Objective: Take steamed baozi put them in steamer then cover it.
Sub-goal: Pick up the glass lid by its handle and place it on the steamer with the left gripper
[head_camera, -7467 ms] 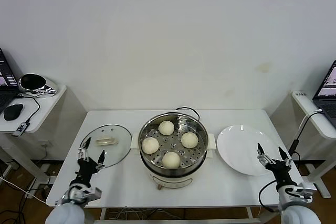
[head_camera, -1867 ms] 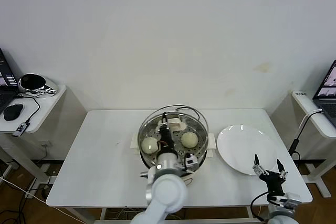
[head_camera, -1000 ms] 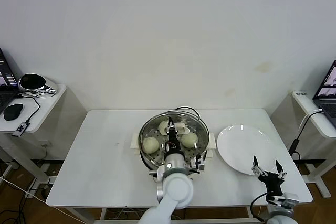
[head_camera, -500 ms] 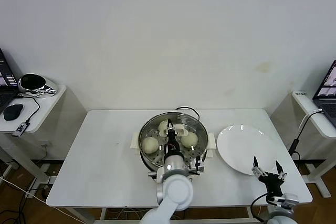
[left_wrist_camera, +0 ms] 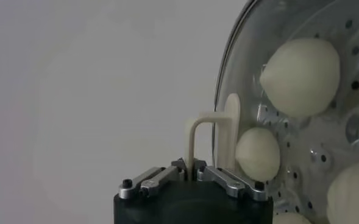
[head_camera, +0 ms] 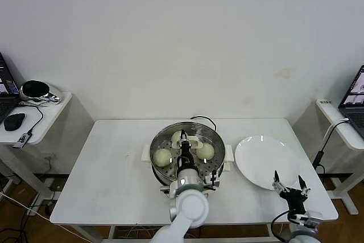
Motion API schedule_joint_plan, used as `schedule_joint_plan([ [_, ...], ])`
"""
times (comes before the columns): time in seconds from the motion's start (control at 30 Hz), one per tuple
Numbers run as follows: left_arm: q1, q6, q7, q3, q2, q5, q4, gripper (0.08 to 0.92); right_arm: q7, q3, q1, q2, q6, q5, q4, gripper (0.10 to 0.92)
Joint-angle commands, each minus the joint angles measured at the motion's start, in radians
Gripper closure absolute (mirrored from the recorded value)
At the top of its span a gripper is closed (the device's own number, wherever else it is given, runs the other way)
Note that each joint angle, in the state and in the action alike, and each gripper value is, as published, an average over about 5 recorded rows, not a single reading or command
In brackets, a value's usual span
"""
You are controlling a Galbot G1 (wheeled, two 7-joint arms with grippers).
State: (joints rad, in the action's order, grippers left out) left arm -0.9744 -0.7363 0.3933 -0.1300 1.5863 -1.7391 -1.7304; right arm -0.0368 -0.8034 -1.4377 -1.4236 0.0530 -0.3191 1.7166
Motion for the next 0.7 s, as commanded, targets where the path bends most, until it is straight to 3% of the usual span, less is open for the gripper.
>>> schedule_joint_plan([
  [0.03, -0.005, -0.040, 0.007, -0.009, -0.012, 0.006, -0.016, 0.862, 0.000, -0.001, 0.001, -0.002, 0.001, 0.001, 0.000, 0.203],
  [0.17, -0.004, -0.039, 0.030, -0.020, -0.026, 0.011, -0.054, 0.832, 0.000, 0.000, 0.003, -0.005, 0.000, 0.002, 0.000, 0.203],
  [0.7, -0.051, -0.041, 0.123, -0.081, -0.068, 0.052, -0.270, 0.364, 0.001, -0.002, 0.001, -0.007, -0.001, 0.008, -0.001, 0.203],
])
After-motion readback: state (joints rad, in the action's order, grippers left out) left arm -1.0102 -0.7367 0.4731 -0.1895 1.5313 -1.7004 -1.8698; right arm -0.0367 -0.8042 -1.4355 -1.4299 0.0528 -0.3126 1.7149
